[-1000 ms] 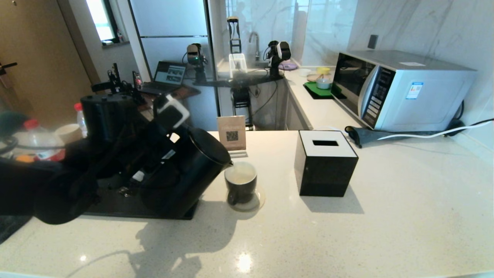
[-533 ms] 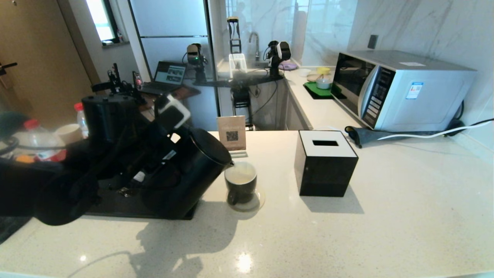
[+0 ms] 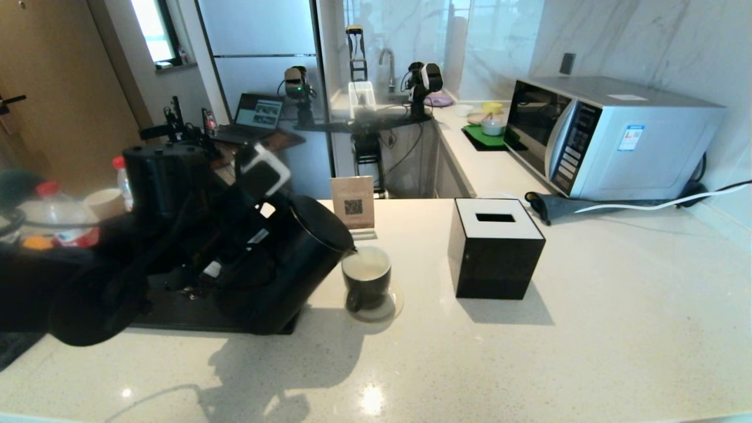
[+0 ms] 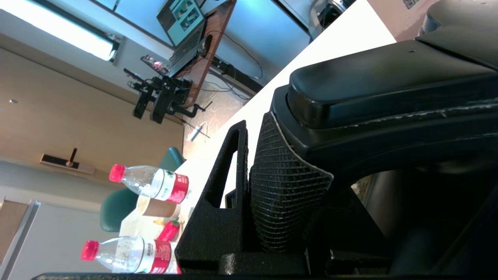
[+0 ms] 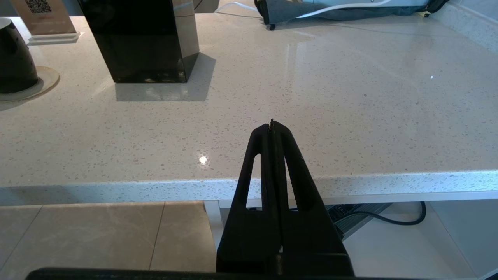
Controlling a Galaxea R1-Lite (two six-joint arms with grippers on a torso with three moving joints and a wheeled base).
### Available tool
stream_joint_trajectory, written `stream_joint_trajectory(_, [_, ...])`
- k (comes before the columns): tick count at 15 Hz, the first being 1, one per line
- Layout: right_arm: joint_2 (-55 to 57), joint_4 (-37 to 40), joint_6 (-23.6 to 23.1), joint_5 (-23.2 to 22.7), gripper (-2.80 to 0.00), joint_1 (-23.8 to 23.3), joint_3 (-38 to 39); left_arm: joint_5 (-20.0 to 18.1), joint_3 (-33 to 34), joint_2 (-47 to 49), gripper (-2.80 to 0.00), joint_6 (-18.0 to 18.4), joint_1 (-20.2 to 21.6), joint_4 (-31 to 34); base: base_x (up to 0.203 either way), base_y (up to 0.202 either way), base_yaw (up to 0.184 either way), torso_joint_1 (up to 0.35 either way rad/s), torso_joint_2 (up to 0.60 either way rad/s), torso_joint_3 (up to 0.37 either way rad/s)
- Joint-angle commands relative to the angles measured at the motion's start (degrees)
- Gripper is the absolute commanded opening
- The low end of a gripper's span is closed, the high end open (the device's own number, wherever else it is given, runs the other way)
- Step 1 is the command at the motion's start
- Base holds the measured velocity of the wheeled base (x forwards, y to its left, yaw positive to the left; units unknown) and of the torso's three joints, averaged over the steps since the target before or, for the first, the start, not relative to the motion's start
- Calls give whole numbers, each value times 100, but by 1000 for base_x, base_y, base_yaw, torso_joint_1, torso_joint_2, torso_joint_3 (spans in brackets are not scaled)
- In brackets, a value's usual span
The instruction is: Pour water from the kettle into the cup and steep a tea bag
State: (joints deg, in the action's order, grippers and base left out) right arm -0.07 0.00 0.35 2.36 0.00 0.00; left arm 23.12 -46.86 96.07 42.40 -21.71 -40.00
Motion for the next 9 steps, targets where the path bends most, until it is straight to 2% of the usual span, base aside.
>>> stream_joint_trajectory(1, [7,0,0,1,-280,0,0,26,21,-55,-280,-1,9,-34,0,0,0,0,0,0])
stream_joint_trajectory(4, [7,0,0,1,-280,0,0,26,132,-140,-280,-64,35,-87,0,0,0,0,0,0])
stream_joint_trajectory(9, [7,0,0,1,-280,0,0,30,373,-284,-280,-496,44,-100,0,0,0,0,0,0])
